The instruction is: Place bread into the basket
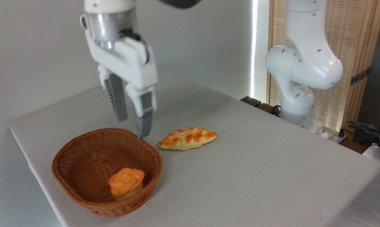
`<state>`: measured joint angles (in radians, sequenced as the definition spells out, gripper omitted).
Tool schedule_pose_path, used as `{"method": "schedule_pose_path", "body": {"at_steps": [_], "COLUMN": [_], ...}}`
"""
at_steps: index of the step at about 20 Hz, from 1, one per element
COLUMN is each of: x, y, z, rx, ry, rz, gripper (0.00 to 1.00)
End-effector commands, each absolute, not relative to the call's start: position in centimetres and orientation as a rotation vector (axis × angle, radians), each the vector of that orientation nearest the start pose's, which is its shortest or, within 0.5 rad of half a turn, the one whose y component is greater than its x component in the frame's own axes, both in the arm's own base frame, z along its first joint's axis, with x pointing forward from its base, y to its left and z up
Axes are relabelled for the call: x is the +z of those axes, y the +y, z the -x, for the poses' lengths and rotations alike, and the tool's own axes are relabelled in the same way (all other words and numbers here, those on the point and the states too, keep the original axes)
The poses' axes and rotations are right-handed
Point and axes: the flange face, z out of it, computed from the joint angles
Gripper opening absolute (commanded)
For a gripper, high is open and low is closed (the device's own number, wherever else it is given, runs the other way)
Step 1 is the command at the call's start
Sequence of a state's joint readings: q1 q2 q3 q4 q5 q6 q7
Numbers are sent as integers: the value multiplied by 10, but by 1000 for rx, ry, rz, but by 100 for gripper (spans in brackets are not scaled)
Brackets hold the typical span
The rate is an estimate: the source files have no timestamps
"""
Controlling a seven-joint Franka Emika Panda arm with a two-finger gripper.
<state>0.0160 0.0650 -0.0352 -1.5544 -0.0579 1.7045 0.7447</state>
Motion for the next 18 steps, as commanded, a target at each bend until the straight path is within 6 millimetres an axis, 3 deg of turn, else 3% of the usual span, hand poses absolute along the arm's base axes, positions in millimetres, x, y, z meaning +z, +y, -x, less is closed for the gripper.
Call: {"method": "schedule_pose_path", "body": {"at_steps": [1, 8, 18], "x": [619, 629, 618], "y": [-15, -15, -12], "z": [-568, -554, -552], "rx": [-118, -135, -36], "ry": [1081, 1086, 1080], "rz": [3009, 2999, 2941], "gripper": [100, 100, 100]}}
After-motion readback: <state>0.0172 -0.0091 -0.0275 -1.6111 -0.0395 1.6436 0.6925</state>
